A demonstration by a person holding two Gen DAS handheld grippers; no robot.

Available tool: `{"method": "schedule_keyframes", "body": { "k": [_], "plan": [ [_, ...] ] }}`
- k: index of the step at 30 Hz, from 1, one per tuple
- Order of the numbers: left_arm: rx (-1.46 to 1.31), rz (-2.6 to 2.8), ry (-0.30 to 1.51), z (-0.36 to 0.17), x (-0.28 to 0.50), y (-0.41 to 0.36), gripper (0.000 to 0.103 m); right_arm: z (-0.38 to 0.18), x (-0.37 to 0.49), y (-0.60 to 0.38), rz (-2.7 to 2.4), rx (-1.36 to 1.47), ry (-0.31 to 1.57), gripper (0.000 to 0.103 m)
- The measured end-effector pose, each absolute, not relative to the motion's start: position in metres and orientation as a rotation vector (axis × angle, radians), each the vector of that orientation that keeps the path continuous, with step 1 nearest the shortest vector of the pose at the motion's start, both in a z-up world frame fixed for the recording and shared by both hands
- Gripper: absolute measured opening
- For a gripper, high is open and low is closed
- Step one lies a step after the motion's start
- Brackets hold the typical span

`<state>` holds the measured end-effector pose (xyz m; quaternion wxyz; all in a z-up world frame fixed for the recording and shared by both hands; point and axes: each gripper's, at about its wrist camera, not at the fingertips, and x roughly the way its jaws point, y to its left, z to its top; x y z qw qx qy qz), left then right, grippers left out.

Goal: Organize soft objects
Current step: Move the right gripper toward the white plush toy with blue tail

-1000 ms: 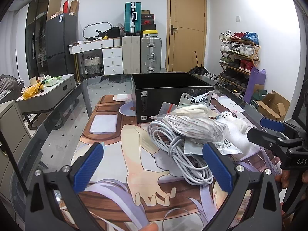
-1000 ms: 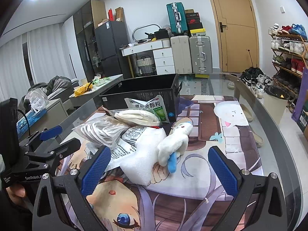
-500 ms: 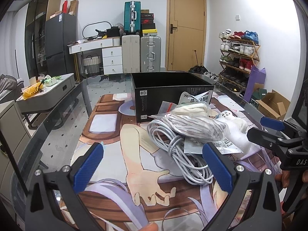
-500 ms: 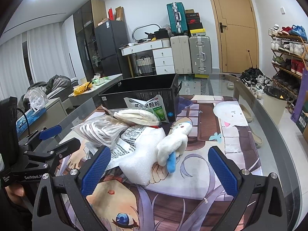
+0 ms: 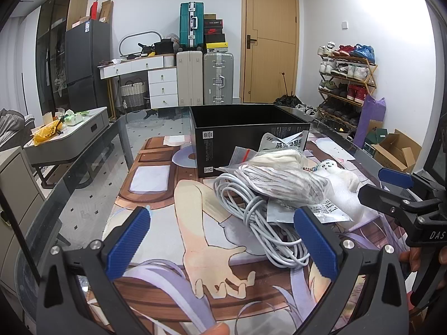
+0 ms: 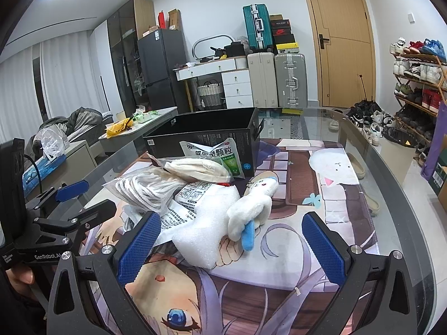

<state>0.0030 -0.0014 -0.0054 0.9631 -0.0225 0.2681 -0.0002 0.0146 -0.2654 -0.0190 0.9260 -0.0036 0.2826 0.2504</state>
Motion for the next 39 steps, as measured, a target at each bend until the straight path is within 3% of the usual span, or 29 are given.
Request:
{"method": "schedule_keyframes", "body": {
  "k": [27,39],
  "plan": [
    [-0.04,-0.012,0.561,-0.002,0.008,0.003,0.103,-0.014,0.026,-0.272,0.476,-0.016,0.593,0.103],
    [-0.049,-0.011,0.565,0.012,0.009,0.007,0.103,-0.011,0.049,-0.28,0.397,-0.003,0.695,0.103]
  ]
}}
